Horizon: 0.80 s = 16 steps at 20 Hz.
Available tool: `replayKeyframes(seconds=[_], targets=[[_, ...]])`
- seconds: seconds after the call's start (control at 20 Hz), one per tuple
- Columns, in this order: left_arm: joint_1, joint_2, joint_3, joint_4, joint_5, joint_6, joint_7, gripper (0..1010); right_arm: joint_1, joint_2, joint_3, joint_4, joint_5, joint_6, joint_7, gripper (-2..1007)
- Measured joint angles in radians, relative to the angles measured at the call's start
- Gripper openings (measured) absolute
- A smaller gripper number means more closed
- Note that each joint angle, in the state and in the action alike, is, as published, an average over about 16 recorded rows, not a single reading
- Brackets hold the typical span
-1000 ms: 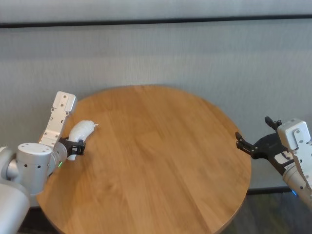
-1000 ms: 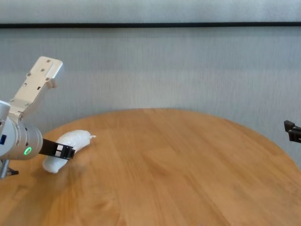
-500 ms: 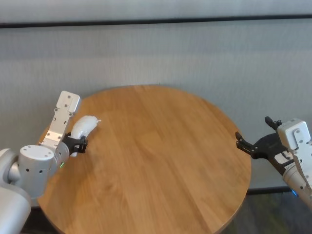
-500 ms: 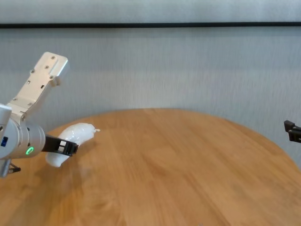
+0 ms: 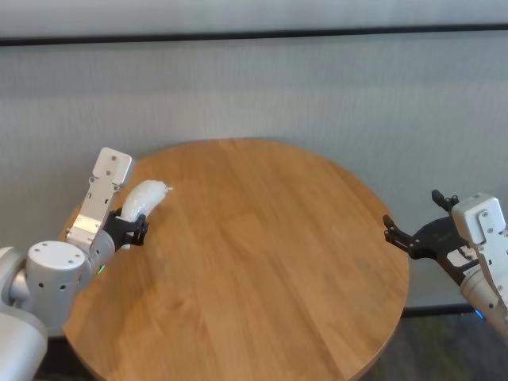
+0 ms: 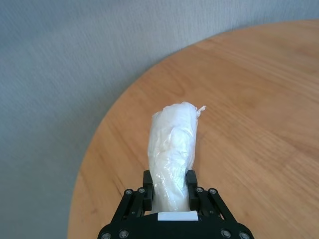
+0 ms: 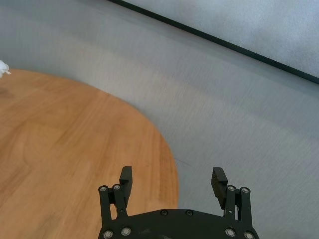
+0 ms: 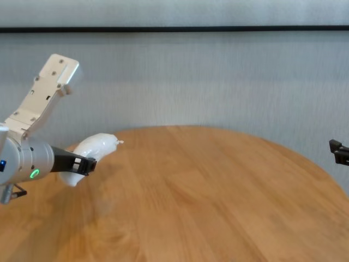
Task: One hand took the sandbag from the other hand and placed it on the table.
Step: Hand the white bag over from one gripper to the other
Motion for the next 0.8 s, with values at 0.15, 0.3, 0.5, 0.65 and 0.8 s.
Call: replayKeyframes(seconds=[0.15, 0.3, 0.5, 0.65, 0.8], targets=[[0.008, 0.005, 0.002, -0.013, 0.009, -0.024, -0.015, 412, 0.0, 0.0, 0.0, 0.0, 0.0, 0.0, 0.0, 1001], [0.015, 0.01, 0.002, -0.027, 0.017, -0.048, -0.029, 412, 0.0, 0.0, 0.0, 0.0, 0.0, 0.0, 0.0, 1001], [0.024, 0.015, 0.001, -0.045, 0.026, -0.069, -0.048, 412, 0.0, 0.0, 0.0, 0.0, 0.0, 0.0, 0.0, 1001], [0.031, 0.017, 0.001, -0.06, 0.031, -0.081, -0.063, 412, 0.0, 0.0, 0.0, 0.0, 0.0, 0.0, 0.0, 1000], [0.038, 0.019, 0.0, -0.076, 0.035, -0.089, -0.081, 412, 0.0, 0.0, 0.0, 0.0, 0.0, 0.0, 0.0, 1000]])
